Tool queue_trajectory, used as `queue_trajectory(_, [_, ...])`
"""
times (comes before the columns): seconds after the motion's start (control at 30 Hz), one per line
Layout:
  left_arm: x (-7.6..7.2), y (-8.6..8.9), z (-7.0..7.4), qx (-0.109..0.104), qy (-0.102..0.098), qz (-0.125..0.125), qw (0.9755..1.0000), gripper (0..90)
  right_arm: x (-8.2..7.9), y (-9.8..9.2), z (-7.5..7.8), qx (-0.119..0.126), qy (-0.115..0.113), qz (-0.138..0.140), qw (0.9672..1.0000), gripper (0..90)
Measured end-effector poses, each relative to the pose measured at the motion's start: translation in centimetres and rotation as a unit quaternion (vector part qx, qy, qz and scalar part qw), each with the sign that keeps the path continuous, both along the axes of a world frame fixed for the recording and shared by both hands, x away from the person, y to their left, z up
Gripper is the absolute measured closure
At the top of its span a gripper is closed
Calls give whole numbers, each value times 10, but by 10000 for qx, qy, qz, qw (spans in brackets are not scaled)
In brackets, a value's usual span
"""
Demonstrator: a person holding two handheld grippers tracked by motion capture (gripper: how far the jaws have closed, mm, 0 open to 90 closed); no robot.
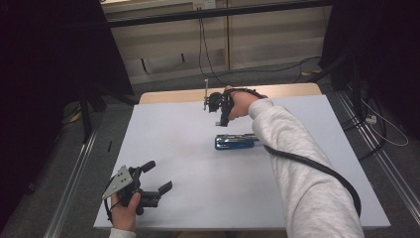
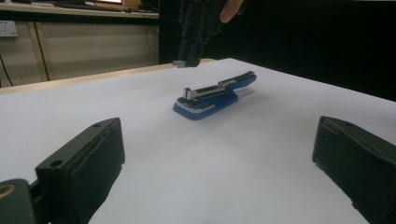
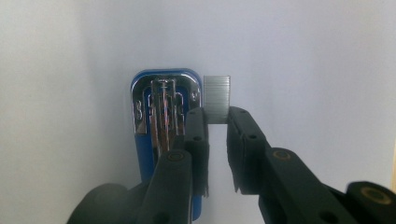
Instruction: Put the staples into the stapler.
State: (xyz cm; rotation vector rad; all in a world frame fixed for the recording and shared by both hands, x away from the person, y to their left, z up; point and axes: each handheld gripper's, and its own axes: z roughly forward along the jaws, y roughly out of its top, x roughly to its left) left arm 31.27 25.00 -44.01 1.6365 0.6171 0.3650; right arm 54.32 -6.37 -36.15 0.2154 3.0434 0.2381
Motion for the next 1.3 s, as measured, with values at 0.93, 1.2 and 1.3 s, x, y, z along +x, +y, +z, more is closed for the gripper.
queue_trajectory(0.93, [0,1,0,33,-9,49,10000,30,-14,7,-3,-1,156,58,9999,786])
queue_trajectory(1.2, [0,1,0,73,-2,66,10000,32,-18,5,-6,64,208,85,9997,786])
queue_trajectory(1.3, [0,1,0,69,21,46,10000,32,-21,5,-7,74,254,119,9996,786])
